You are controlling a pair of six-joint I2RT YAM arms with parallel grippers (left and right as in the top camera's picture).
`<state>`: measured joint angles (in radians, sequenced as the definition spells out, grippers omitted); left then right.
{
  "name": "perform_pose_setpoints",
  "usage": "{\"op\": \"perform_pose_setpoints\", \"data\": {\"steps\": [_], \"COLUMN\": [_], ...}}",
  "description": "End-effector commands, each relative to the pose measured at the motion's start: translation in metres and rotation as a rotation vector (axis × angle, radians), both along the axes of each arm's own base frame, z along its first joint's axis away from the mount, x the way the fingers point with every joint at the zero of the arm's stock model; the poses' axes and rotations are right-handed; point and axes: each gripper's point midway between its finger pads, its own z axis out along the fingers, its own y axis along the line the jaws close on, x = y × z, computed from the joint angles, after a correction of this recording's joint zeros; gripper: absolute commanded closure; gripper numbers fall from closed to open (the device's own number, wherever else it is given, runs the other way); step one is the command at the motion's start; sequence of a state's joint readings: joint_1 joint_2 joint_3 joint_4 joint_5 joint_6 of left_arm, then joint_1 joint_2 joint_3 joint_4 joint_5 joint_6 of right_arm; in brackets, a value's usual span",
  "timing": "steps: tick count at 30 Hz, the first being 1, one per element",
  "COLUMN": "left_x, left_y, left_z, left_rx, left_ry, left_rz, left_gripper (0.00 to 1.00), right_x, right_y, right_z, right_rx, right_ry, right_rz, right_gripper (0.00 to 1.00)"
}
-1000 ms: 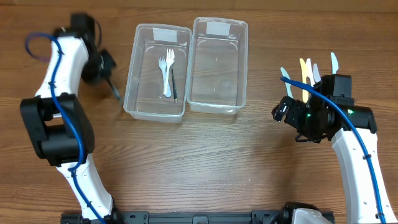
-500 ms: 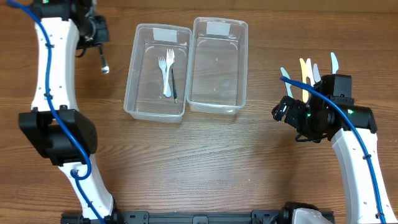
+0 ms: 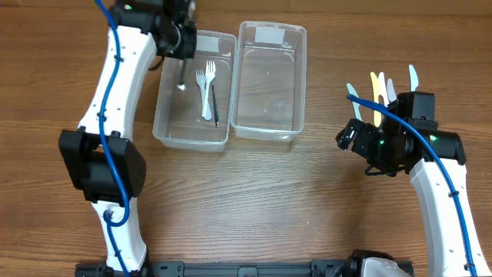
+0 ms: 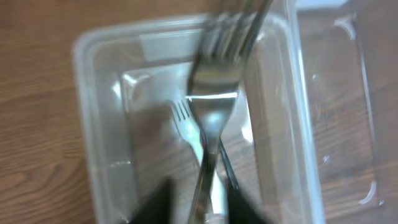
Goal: Pack container
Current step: 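Carry the metal fork into the left container and release, then grasp the last metal fork beside the container with the left gripper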
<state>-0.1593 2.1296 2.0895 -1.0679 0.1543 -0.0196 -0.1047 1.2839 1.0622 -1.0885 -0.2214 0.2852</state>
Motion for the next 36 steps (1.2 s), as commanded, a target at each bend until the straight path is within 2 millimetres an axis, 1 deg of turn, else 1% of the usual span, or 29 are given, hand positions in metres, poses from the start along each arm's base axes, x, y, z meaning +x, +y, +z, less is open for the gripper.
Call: {"op": "perform_pose_setpoints", "data": {"steps": [1,2,3,5,7,9,11,12,15,16,17,20,21,22,23,25,27,29,33,36], "left_x": [-0.013,-0.014,-0.014,-0.012,-0.009,-0.008,-0.008,-0.009,-0.01,-0.013,-0.015,-0.022,-0.025,-0.027,-0.029,-0.033,-0.036,-0.037,-0.038,-0.041], "left_y": [-0.008,-0.008,-0.008,-0.008,-0.006,0.0,0.009,0.018,0.046,0.065,0.079,0.116,0.126,0.137,0.143,0.15,0.15,0.143,0.124,0.11], "left_z": [-0.015,-0.017,-0.016,-0.008,0.006,0.026,0.039,0.045,0.045,0.039,0.034,0.028,0.027,0.025,0.021,0.013,-0.005,-0.025,-0.065,-0.084], "left_rx": [-0.016,-0.015,-0.015,-0.017,-0.021,-0.022,-0.015,-0.004,0.019,0.034,0.049,0.087,0.082,0.072,0.065,0.059,0.057,0.06,0.056,0.061], "left_ry": [0.041,0.046,0.046,0.031,0.01,-0.008,-0.018,-0.02,0.0,0.028,0.048,0.087,0.097,0.11,0.123,0.147,0.179,0.201,0.222,0.233], "left_rz": [-0.013,-0.013,-0.013,-0.012,-0.007,0.004,0.023,0.046,0.128,0.174,0.218,0.325,0.349,0.37,0.383,0.397,0.397,0.379,0.337,0.308], "left_gripper": [0.4,0.34,0.31,0.26,0.26,0.25,0.23,0.22,0.19,0.2,0.21,0.21,0.21,0.25,0.31,0.36,0.37,0.37,0.37,0.37], "right_x": [0.007,0.007,0.007,0.007,0.007,0.007,0.007,0.007,0.007,0.007,0.006,0.005,0.004,0.004,0.005,0.005,0.008,0.008,0.006,0.004], "right_y": [-0.002,-0.002,-0.002,-0.002,-0.002,-0.002,-0.002,-0.002,-0.002,-0.002,-0.002,-0.001,-0.001,-0.001,-0.001,-0.002,-0.002,-0.002,-0.002,-0.001], "right_z": [0.012,0.012,0.012,0.012,0.012,0.012,0.012,0.012,0.012,0.012,0.011,0.011,0.011,0.011,0.011,0.011,0.012,0.012,0.011,0.011], "right_rx": [-0.002,-0.002,-0.002,-0.003,-0.003,-0.002,-0.003,-0.003,-0.003,-0.003,-0.002,-0.002,-0.002,-0.001,-0.002,-0.002,-0.003,-0.003,-0.002,-0.001], "right_ry": [-0.041,-0.04,-0.04,-0.041,-0.04,-0.039,-0.039,-0.039,-0.039,-0.038,-0.036,-0.03,-0.029,-0.028,-0.029,-0.033,-0.042,-0.044,-0.036,-0.028], "right_rz": [-0.007,-0.007,-0.007,-0.008,-0.008,-0.007,-0.008,-0.008,-0.008,-0.007,-0.008,-0.008,-0.007,-0.008,-0.007,-0.008,-0.008,-0.007,-0.008,-0.008], "right_gripper": [0.0,0.0,0.0,0.0,0.0,0.0,0.0,0.0,0.0,0.0,0.0,0.0,0.0,0.0,0.0,0.0,0.0,0.0,0.0,0.0]}}
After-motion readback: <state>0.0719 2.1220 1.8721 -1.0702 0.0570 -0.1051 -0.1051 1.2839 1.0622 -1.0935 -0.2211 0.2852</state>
